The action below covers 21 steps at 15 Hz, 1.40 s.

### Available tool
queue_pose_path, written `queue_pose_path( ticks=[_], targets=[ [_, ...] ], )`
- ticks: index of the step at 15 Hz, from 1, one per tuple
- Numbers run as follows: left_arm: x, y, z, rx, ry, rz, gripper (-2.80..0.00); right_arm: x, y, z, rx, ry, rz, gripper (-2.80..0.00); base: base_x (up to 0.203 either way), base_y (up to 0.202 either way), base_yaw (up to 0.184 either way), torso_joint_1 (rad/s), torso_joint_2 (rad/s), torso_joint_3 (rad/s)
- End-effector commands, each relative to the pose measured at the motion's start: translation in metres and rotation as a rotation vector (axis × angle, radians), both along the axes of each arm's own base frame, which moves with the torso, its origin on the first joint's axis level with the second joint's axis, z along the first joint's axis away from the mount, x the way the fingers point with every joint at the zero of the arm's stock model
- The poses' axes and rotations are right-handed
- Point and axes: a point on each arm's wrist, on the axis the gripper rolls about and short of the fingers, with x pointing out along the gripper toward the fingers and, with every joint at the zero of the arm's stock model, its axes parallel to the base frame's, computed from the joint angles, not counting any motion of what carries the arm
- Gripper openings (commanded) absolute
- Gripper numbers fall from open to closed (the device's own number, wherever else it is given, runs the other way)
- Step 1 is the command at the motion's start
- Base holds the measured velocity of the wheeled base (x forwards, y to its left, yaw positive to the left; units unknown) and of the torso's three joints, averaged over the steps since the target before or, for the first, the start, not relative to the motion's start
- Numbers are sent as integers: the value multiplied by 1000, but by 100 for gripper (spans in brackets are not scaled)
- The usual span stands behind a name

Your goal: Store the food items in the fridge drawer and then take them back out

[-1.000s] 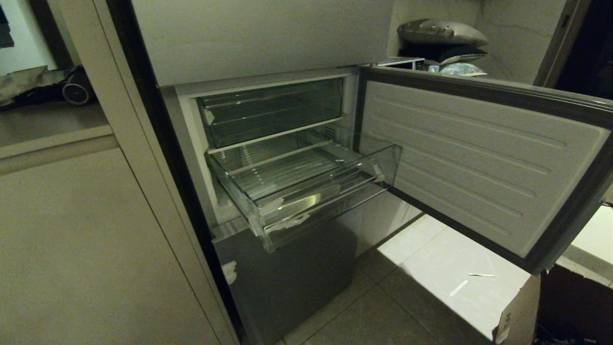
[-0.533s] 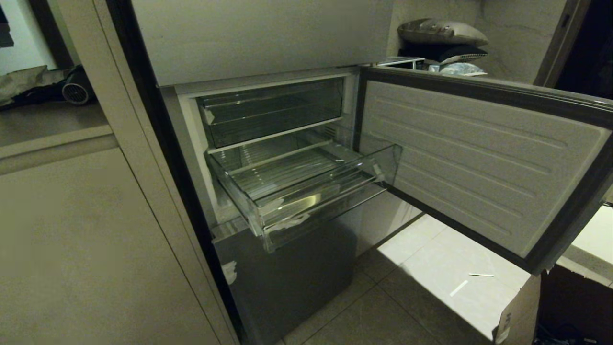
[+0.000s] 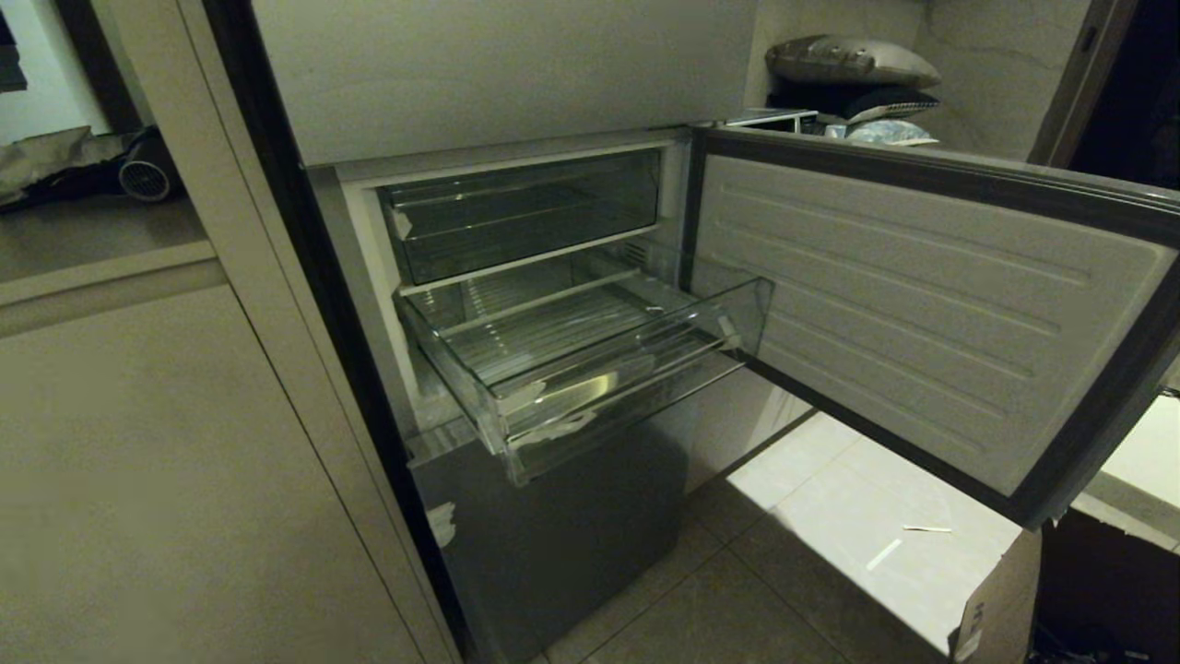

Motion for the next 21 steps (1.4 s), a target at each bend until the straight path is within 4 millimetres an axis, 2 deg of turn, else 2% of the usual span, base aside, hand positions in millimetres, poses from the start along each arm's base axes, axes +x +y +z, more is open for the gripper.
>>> queue_pose_path(
  ticks=[1, 4, 10, 14, 21],
  targets=[
    [0, 0, 0, 0, 2, -1, -280, 5, -31, -17, 45, 71, -43, 0, 0, 0, 0, 0, 0, 0],
    [0, 0, 0, 0, 2, -1, -280, 2, -60, -20, 37, 117, -98, 0, 0, 0, 0, 0, 0, 0],
    [0, 0, 0, 0, 3, 1, -280, -2, -105, -28, 46, 171, -191, 0, 0, 0, 0, 0, 0, 0],
    [0, 0, 0, 0, 2, -1, -280, -7, -127, -42, 62, 228, -234, 0, 0, 0, 0, 0, 0, 0],
    [0, 0, 0, 0, 3, -1, -280, 5, -160, -57, 55, 236, -224, 0, 0, 0, 0, 0, 0, 0]
  ],
)
